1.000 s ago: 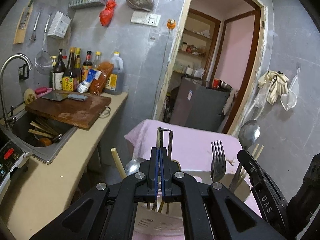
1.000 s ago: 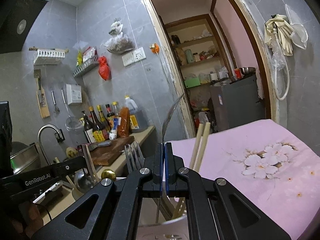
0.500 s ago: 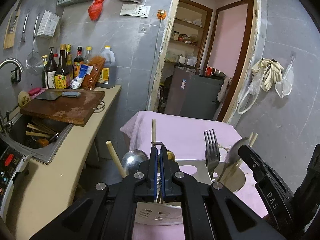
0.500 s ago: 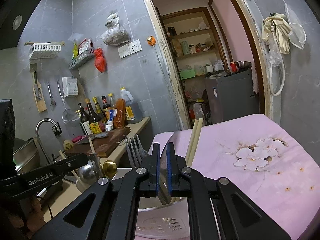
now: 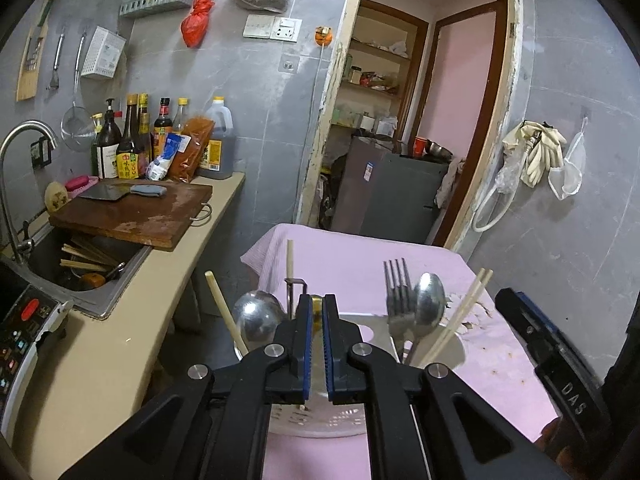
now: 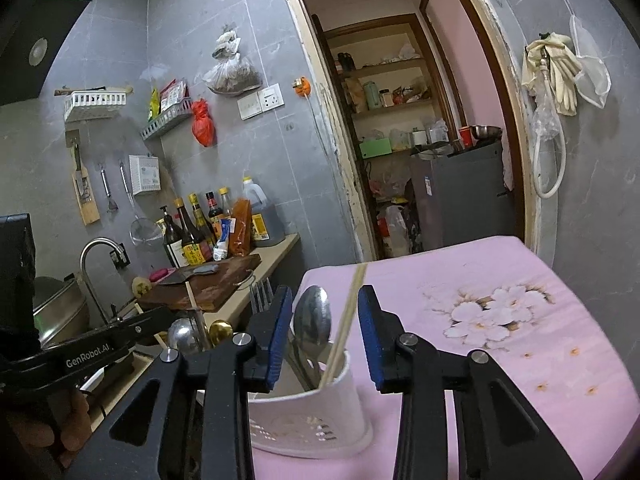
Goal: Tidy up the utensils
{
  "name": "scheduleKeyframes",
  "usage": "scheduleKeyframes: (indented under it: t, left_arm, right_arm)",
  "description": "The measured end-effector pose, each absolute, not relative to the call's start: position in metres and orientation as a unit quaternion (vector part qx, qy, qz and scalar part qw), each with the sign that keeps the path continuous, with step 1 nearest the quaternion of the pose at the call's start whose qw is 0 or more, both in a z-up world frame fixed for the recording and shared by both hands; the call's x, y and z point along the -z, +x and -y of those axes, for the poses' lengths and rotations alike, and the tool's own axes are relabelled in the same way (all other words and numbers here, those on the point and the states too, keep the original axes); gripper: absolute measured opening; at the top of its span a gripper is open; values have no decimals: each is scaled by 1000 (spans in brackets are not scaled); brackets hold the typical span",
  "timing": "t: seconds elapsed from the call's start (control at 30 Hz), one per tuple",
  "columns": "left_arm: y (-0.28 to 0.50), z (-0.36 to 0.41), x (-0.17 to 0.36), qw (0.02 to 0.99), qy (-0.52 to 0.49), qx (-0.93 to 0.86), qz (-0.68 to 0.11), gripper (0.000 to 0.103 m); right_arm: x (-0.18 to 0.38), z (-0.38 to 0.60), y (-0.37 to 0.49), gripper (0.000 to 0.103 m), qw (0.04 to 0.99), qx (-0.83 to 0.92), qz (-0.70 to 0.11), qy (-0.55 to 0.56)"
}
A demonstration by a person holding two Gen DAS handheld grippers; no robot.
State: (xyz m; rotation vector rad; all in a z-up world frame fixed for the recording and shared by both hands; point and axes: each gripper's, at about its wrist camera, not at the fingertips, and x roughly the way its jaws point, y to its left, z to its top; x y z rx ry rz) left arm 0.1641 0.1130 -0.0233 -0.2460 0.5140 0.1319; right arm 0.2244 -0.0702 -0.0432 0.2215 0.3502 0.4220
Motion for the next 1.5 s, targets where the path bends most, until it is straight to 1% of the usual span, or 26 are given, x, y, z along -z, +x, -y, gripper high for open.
scheduleKeyframes:
  t: [0.1,0.17,0.23,0.27,0.3,0.33,0.37,0.4,0.43,0.5,0.57,0.6,0.63,0.67,0.8,0.83,0.9,1.0,1.03,1.07,1.5]
  left_arm:
    - [158,-105,22,955,-125,-66,-259,5]
    - [155,-99,20,955,-124,-66,-261,6]
    - [151,-93,19,955,-124,-67,-263,10]
    - [149,-90,18,954,-125,-65,-264,14]
    - [146,-87,17,954,-128,-64,-263,26]
    - [143,-85,16,954,-132,-62,-261,40]
    - [138,-84,14,956,-141,-59,-252,47]
    - [134,-82,12,957,-147,-59,-244,57]
    - [130,-80,10,958,-150,-59,-239,60]
    - [127,-75,6,957,-152,-57,-239,60]
    - [123,-70,3,958,-149,-57,-239,65]
    - [120,-66,1,959,-147,-56,-237,71]
    - [117,-63,0,960,-146,-55,-234,76]
    - [114,-59,-2,961,-144,-54,-232,78]
    - [101,-45,-9,964,-129,-53,-226,92]
    - [98,-42,-10,965,-126,-54,-223,95]
    - [90,-36,-12,967,-122,-55,-216,101]
    - [81,-28,-12,967,-122,-59,-214,102]
    - [79,-27,-12,967,-121,-60,-215,102]
    - [77,-24,-11,967,-120,-62,-217,102]
    - [44,-8,-6,965,-101,-88,-226,102]
  right_arm:
    - [36,81,220,33,957,-209,-175,102]
    - [33,89,217,41,957,-209,-175,99]
    - [28,98,213,45,958,-207,-175,96]
    - [27,102,211,46,958,-206,-175,94]
    - [25,106,209,47,959,-203,-177,92]
    - [24,111,208,49,959,-201,-179,90]
    - [22,115,207,51,959,-200,-180,89]
    - [21,120,204,52,959,-198,-180,88]
    - [19,124,203,54,960,-197,-181,86]
    - [16,134,197,60,961,-192,-181,83]
    - [13,143,192,65,961,-190,-182,82]
    - [11,148,189,66,961,-188,-183,81]
    - [9,154,186,71,962,-187,-184,80]
    - [8,158,184,77,962,-186,-185,79]
    - [2,174,173,86,962,-186,-187,74]
    - [0,177,172,91,961,-186,-188,74]
    - [-1,184,167,93,960,-189,-191,75]
    - [-2,193,160,95,959,-190,-196,72]
    - [-2,196,157,100,959,-191,-200,70]
    - [-1,198,155,102,958,-191,-201,69]
    - [3,233,124,102,960,-175,-210,64]
